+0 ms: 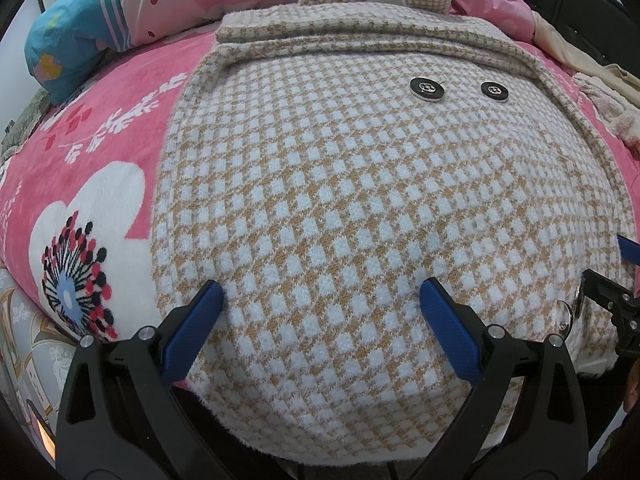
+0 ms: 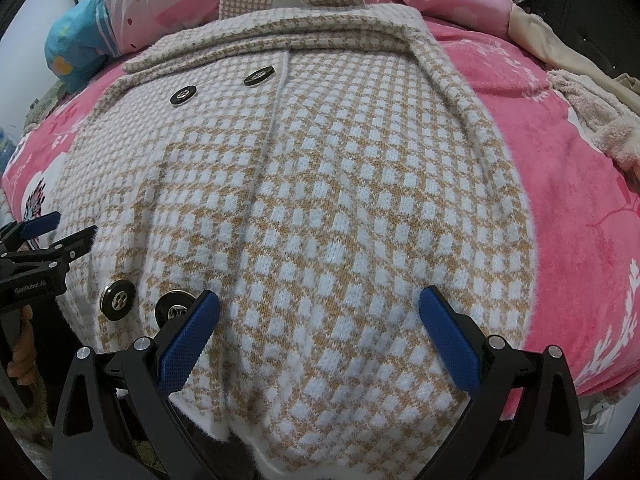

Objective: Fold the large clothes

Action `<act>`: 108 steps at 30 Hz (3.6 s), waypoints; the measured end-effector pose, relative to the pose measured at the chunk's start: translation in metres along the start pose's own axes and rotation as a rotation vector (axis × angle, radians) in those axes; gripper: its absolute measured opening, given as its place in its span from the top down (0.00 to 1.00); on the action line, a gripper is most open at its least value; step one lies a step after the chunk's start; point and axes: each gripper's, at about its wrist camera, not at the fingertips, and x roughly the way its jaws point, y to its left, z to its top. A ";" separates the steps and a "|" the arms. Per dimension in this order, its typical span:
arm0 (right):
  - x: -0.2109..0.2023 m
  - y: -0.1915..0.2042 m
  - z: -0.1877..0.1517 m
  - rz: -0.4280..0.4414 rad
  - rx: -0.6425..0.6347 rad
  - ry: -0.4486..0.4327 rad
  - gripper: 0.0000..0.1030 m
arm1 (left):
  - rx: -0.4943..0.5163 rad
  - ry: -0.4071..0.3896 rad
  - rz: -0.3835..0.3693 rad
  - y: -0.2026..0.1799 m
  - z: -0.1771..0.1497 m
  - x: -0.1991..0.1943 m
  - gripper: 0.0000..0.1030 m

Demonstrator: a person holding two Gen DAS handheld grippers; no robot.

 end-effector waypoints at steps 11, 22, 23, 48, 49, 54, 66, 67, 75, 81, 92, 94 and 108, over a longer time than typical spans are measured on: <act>-0.001 0.003 -0.001 0.015 -0.024 -0.001 0.06 | 0.058 -0.159 -0.037 0.020 -0.038 -0.041 0.08; -0.011 -0.002 -0.007 0.092 -0.036 -0.056 0.06 | 0.011 -0.181 -0.117 0.071 -0.105 -0.081 0.09; -0.015 -0.005 -0.008 0.120 -0.027 -0.069 0.06 | 0.009 -0.181 -0.128 0.071 -0.108 -0.082 0.10; -0.037 -0.113 -0.082 0.321 0.266 -0.111 0.11 | -0.242 0.090 -0.325 0.081 -0.096 0.002 0.48; -0.036 -0.114 -0.084 0.333 0.272 -0.106 0.12 | -0.238 0.094 -0.326 0.079 -0.096 0.003 0.48; -0.028 -0.117 -0.095 0.407 0.308 -0.068 0.18 | -0.215 0.099 -0.323 0.068 -0.095 0.004 0.48; 0.002 -0.100 -0.119 0.470 0.356 0.053 0.50 | -0.110 0.082 -0.253 0.031 -0.094 -0.008 0.60; 0.003 -0.098 -0.121 0.474 0.358 0.059 0.52 | -0.105 0.080 -0.249 0.030 -0.094 -0.009 0.63; -0.030 -0.086 -0.129 0.509 0.358 -0.022 0.90 | -0.097 0.013 -0.298 0.035 -0.106 -0.040 0.91; -0.074 -0.088 -0.117 0.575 0.364 -0.152 0.91 | -0.128 -0.144 -0.432 0.044 -0.099 -0.088 0.93; -0.123 -0.091 -0.051 0.614 0.322 -0.330 0.91 | -0.262 -0.306 -0.607 0.087 -0.045 -0.127 0.93; -0.125 -0.094 -0.031 0.619 0.324 -0.353 0.91 | -0.267 -0.322 -0.598 0.089 -0.031 -0.126 0.93; -0.047 -0.116 0.105 0.581 0.375 -0.355 0.91 | -0.269 -0.271 -0.447 0.107 0.084 -0.055 0.93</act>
